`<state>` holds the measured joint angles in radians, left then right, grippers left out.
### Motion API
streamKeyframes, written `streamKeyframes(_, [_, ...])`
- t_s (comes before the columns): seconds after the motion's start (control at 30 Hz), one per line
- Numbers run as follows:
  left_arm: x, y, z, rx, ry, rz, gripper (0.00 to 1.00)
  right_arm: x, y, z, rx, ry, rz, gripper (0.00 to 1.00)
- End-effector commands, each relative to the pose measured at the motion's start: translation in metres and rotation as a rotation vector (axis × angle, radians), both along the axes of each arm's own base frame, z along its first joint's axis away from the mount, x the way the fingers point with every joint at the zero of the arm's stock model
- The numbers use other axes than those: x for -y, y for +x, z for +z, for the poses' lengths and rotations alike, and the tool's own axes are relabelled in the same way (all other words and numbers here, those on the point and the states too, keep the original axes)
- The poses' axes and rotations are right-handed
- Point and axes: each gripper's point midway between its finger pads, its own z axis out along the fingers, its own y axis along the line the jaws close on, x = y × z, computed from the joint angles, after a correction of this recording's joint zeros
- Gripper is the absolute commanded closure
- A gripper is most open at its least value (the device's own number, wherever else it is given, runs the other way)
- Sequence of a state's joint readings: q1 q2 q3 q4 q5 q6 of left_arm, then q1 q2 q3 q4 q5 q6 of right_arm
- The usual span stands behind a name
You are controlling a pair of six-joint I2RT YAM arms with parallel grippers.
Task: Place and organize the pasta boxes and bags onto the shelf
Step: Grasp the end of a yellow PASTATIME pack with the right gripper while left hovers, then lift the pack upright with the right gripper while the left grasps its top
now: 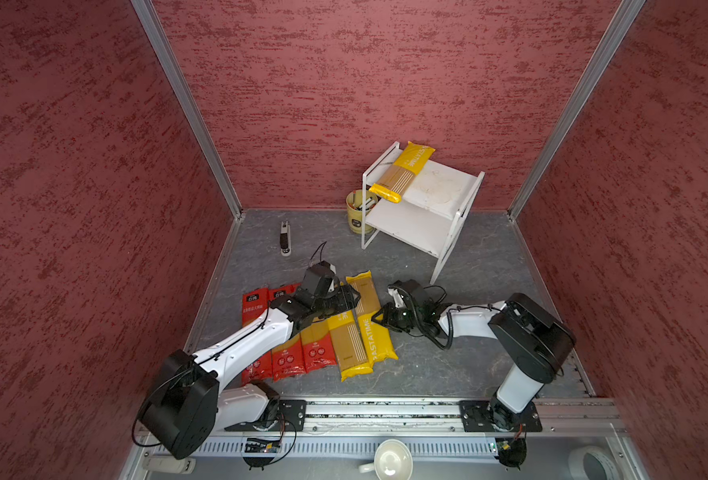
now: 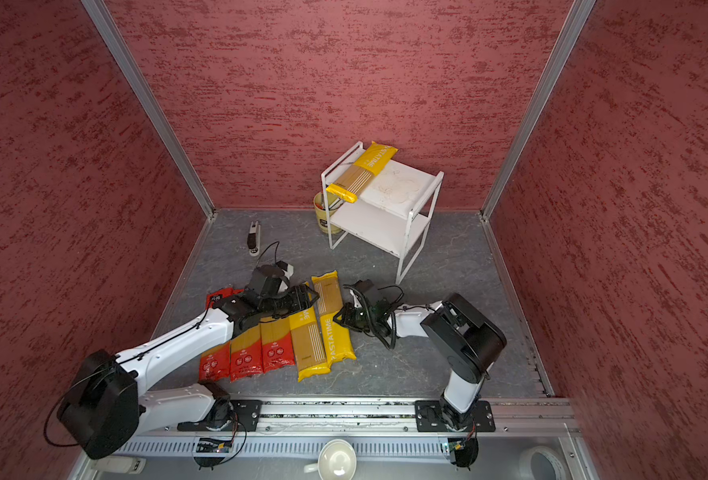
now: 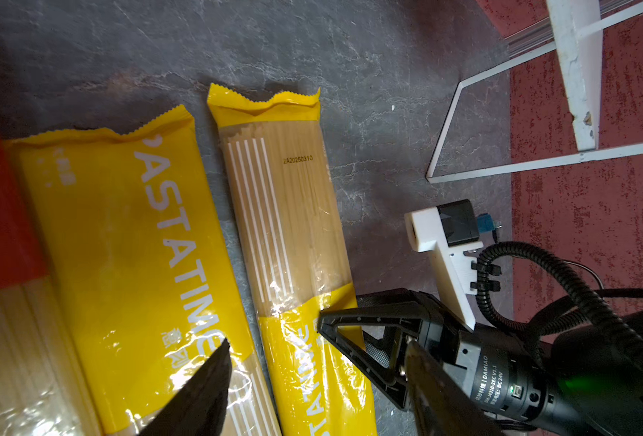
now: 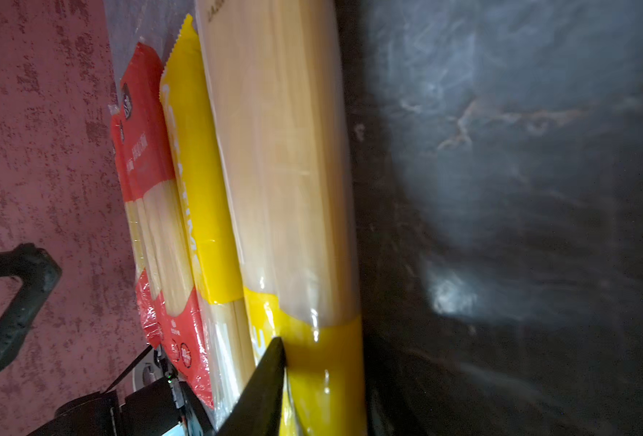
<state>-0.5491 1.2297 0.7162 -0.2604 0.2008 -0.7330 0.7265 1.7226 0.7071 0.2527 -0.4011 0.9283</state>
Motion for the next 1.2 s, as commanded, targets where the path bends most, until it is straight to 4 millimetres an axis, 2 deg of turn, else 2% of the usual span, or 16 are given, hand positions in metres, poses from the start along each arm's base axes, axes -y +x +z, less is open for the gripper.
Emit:
streamKeyframes(0.0, [0.001,0.007,0.012,0.031,-0.029,0.005,0.28,-0.006,0.004,0.025,0.088,0.073,0.003,0.80])
streamKeyframes(0.13, [-0.012,0.012,0.018,0.042,-0.023,0.026,0.28,-0.008,0.008,0.055,0.170,0.115,0.013,0.89])
streamKeyframes(0.23, [-0.022,0.015,0.028,0.063,-0.024,0.045,0.28,-0.010,0.008,0.073,0.200,0.149,0.019,0.92])
streamKeyframes(0.4, [-0.036,0.019,0.055,0.126,-0.066,0.071,0.28,-0.011,0.006,0.101,0.246,0.180,0.039,0.95])
streamKeyframes(0.53, [-0.046,0.020,0.084,0.222,-0.177,0.076,0.25,-0.015,0.007,0.125,0.272,0.213,0.049,0.96])
streamKeyframes(0.57, [-0.051,0.020,0.091,0.233,-0.212,0.084,0.22,-0.015,0.007,0.140,0.299,0.237,0.050,0.97])
streamKeyframes(0.77, [-0.073,0.023,0.109,0.246,-0.308,0.115,0.19,-0.020,0.013,0.190,0.395,0.308,0.026,0.99])
streamKeyframes(1.03, [-0.069,0.021,0.135,0.303,-0.421,0.113,0.13,-0.018,0.020,0.249,0.510,0.455,-0.038,1.00])
streamKeyframes(1.17, [-0.059,0.014,0.141,0.335,-0.424,0.096,0.10,-0.021,0.022,0.264,0.531,0.488,-0.042,1.00])
